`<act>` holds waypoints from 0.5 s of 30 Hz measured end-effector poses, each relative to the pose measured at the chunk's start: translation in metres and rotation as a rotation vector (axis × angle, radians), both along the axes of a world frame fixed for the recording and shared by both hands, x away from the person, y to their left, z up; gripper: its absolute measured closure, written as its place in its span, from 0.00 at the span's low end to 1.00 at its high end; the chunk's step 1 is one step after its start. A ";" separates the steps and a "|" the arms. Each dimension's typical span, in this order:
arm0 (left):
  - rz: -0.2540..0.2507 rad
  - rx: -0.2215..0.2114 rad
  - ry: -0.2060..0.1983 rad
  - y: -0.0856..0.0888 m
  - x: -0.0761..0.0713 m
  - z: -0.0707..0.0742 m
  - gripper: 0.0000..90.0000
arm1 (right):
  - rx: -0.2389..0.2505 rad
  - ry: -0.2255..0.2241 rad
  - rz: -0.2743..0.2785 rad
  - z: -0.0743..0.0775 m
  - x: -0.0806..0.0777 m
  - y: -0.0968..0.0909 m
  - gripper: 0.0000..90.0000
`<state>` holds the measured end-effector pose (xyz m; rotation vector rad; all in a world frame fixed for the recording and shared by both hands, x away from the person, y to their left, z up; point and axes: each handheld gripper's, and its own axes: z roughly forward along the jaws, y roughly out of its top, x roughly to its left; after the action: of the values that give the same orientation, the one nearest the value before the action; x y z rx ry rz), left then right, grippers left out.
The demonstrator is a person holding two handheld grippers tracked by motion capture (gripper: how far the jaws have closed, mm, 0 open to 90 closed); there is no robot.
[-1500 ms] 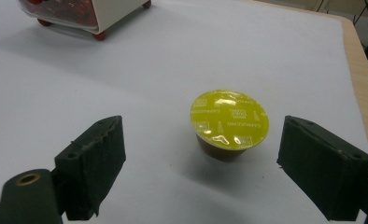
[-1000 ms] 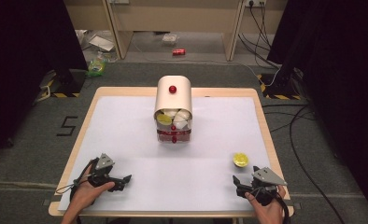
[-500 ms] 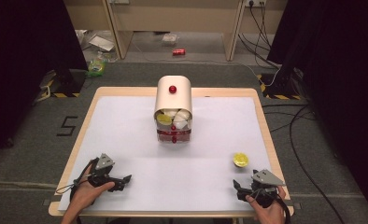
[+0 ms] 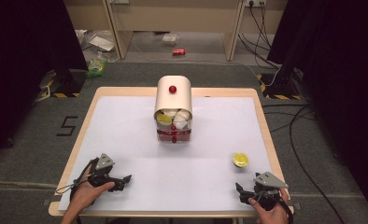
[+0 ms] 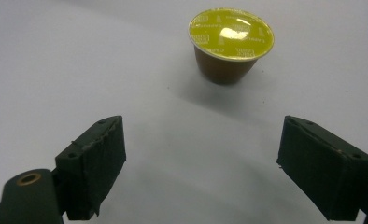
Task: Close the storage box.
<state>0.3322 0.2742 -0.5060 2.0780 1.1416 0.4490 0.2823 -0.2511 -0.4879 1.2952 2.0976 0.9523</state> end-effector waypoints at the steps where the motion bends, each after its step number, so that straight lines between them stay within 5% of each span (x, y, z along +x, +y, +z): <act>1: 0.000 0.000 0.000 0.000 0.000 0.000 0.00 | -0.002 0.005 0.000 0.000 0.000 0.000 0.17; 15: 0.000 0.000 0.000 0.000 0.000 0.000 0.00 | -0.025 0.055 0.007 -0.007 -0.003 0.001 0.17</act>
<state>0.3322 0.2742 -0.5060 2.0783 1.1415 0.4494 0.2791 -0.2498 -0.4950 1.3164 2.1506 0.9006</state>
